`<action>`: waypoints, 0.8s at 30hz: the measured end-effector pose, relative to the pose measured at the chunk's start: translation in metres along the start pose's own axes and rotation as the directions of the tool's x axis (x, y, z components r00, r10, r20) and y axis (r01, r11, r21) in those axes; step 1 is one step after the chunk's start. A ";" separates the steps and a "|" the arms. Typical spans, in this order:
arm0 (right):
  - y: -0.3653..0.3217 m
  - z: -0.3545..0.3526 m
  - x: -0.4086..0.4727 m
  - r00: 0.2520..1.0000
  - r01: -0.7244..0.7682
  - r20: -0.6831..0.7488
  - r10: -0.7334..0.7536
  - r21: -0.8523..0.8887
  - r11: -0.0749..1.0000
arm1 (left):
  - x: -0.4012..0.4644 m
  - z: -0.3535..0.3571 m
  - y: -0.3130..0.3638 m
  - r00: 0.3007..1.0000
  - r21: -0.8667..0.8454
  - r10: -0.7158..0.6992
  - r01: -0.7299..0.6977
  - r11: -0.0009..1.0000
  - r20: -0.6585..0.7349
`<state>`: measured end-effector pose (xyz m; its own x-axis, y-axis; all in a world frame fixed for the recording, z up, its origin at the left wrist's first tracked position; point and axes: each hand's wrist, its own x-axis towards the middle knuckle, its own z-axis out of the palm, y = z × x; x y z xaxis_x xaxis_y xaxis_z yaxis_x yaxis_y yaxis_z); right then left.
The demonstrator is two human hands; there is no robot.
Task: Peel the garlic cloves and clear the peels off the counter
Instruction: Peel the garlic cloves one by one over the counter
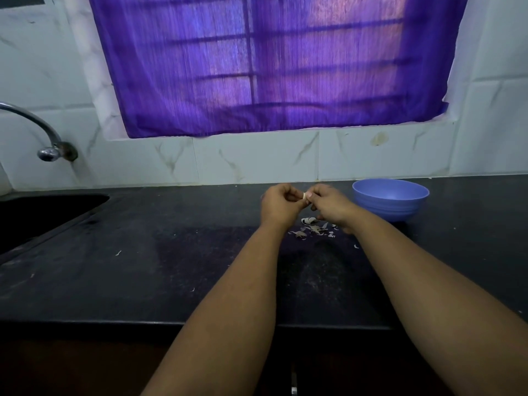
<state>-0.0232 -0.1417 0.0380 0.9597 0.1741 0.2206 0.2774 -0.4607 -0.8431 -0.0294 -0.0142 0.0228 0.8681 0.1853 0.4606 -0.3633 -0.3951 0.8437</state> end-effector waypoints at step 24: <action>-0.002 -0.011 -0.001 0.995 0.050 -0.097 -0.013 0.394 0.918 | 0.001 -0.001 0.000 0.986 -0.354 -0.111 0.148 0.923 0.125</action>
<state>-0.0245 -0.1504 0.0443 0.9560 0.0949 0.2775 0.2846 -0.0713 -0.9560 -0.0289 -0.0132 0.0233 0.9383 0.1142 0.3265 -0.3266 -0.0189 0.9450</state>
